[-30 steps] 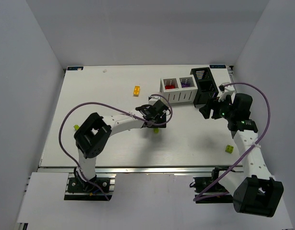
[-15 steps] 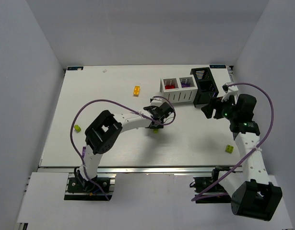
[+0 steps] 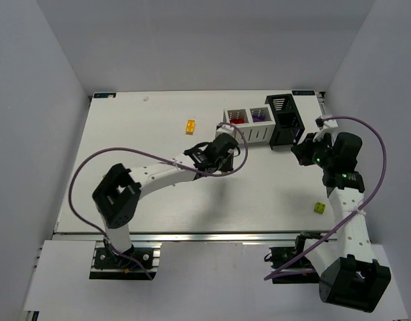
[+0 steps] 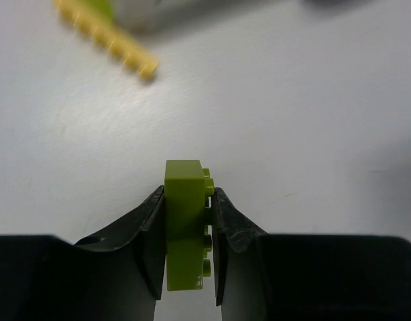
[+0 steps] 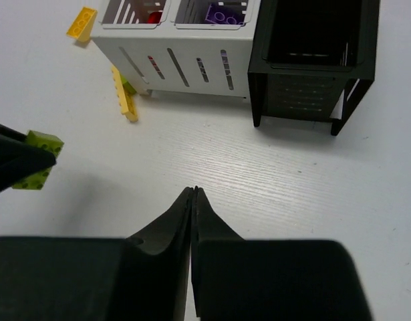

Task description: Sort the legos into containers by color

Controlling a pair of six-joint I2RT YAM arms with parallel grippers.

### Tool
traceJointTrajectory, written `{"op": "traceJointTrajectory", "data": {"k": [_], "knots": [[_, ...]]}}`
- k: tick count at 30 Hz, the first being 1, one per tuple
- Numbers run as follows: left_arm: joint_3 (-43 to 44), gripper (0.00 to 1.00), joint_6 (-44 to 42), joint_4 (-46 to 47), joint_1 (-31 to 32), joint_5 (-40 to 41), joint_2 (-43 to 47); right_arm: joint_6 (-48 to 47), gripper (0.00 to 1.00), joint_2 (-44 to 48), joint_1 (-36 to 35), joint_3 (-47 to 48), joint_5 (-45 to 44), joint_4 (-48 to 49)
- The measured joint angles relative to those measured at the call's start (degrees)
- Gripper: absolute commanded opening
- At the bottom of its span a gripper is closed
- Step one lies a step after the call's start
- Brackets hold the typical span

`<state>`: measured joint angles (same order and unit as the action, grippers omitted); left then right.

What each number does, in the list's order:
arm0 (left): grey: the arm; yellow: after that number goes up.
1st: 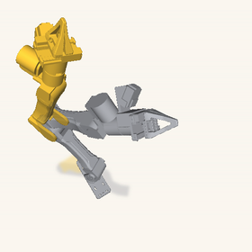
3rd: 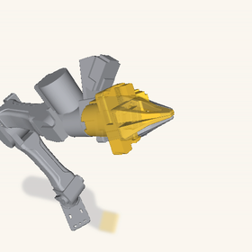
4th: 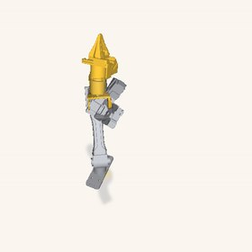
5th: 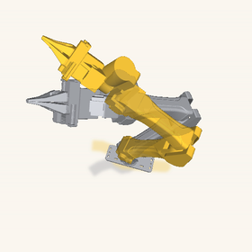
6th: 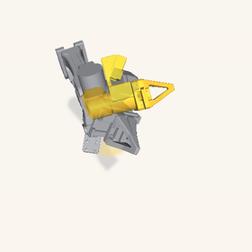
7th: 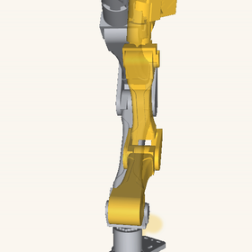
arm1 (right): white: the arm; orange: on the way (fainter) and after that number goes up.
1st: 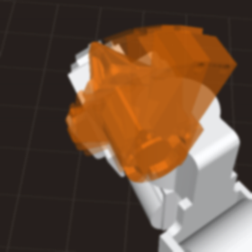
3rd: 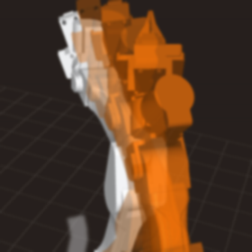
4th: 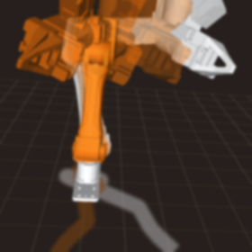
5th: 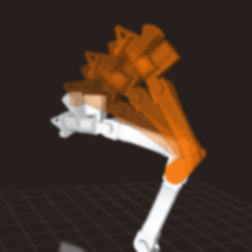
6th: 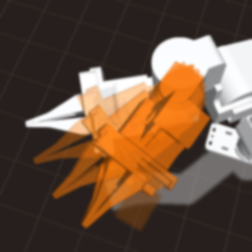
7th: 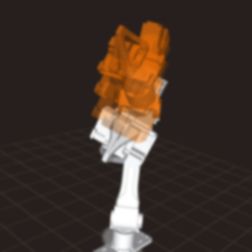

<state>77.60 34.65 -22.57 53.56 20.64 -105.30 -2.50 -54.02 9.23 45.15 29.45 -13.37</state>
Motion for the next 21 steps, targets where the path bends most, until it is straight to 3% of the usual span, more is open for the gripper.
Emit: {"op": "traceJointTrajectory", "data": {"k": [3,6,12,21], "knots": [[1.22,0.0,-6.45,7.54,-0.35,-5.29,4.79,1.14,0.0,1.05,0.57,-0.07,-1.09,0.31],[9.68,0.01,-13.88,13.68,-1.01,-10.69,2.84,2.6,0.0,2.51,1.49,-0.33,-2.71,1.27],[32.2,0.02,-22.86,27.5,-2.73,-19.45,-12.68,5.03,0.0,5.62,3.72,-2.49,-5.6,3.74],[42.8,0.02,-20.92,46.88,-6.25,-26.84,-33.88,6.62,0.0,5.46,5.7,-3.74,-6.4,5.38]]}}
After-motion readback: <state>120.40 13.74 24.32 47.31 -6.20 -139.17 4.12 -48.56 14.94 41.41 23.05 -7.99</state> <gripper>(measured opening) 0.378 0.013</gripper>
